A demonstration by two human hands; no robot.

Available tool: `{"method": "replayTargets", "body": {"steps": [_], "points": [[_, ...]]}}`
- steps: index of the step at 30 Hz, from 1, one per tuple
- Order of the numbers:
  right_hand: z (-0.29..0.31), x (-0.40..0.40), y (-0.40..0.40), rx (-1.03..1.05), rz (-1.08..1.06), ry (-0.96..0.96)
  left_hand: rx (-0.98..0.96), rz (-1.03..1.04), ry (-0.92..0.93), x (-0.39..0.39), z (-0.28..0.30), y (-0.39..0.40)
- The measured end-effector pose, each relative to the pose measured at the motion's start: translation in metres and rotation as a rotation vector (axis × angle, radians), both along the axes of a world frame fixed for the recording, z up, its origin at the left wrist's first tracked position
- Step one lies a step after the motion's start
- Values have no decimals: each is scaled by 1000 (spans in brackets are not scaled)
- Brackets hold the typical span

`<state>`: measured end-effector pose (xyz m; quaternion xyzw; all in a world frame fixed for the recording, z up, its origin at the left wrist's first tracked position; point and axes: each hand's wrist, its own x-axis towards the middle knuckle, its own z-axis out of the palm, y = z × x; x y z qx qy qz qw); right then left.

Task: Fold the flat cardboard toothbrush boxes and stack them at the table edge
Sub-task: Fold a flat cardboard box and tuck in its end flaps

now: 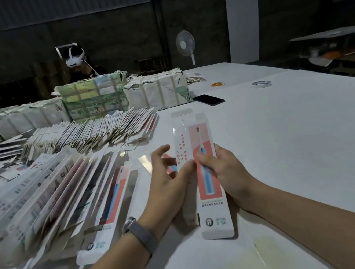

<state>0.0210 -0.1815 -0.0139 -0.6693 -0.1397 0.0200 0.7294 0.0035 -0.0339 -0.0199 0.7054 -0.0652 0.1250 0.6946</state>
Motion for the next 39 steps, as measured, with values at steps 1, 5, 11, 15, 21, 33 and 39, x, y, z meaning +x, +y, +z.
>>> {"method": "replayTargets", "body": {"steps": [1, 5, 11, 15, 21, 33, 39], "points": [[-1, -1, 1, 3, 4, -15, -66, -67, 53, 1, 0, 1], [-4, -1, 5, -40, 30, -88, -5, -152, 48, -1, 1, -1], [-4, -4, 7, -77, 86, -100, 136, -180, 5, -1, 1, -1], [-3, -5, 5, -123, 82, -126, 160, -168, -45, -1, -4, -1], [-7, -4, 7, -93, 80, -127, 109, -153, -52, 1, -9, -2], [-6, -1, 7, -86, 118, -102, 66, -238, 5, 0, -7, 0], [0, 1, 0, -11, 115, -40, 88, -255, 58, -1, -9, 6]]}}
